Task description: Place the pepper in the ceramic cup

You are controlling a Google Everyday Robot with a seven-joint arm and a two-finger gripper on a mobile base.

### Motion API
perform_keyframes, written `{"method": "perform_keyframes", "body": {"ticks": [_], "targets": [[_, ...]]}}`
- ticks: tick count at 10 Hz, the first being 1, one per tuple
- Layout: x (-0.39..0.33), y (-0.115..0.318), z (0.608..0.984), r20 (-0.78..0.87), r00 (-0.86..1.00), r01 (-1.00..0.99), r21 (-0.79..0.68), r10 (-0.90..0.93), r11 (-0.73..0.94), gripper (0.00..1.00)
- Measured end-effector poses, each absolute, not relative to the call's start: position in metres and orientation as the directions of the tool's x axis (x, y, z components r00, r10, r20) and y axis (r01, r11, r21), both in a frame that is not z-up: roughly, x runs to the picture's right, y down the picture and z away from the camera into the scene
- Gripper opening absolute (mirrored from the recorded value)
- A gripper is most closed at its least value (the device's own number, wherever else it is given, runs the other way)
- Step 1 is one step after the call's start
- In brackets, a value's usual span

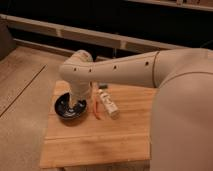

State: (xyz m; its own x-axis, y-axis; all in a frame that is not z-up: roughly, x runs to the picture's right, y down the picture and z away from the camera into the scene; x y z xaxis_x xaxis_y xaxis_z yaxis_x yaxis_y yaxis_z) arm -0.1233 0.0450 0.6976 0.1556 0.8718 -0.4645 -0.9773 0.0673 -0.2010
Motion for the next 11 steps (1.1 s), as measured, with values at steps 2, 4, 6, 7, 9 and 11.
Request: {"method": "perform_keyframes", "body": {"ticks": [2,4,6,7,9,11], "targets": [[-0.134,0.004,0.684,-0.307,0.209,-0.946,-0.303,0.929,0.112,0.65],[-0.139,-0.005,0.678,-0.266,0.222,-0.936,-0.328,0.938,0.129,0.65],[-0.138,0.003,0.684,-0.29,0.215,-0.937,-0.33,0.933,0.113,0.65],[-0.132,0.012,0.694,-0.327,0.186,-0.941,-0.331,0.927,0.072,0.65],[-0.114,0.019,0.718,-0.378,0.129,-0.945,-0.327,0.917,-0.002,0.65],[-0.105,0.019,0.736,-0.404,0.108,-0.944,-0.328,0.908,-0.034,0.65]]}}
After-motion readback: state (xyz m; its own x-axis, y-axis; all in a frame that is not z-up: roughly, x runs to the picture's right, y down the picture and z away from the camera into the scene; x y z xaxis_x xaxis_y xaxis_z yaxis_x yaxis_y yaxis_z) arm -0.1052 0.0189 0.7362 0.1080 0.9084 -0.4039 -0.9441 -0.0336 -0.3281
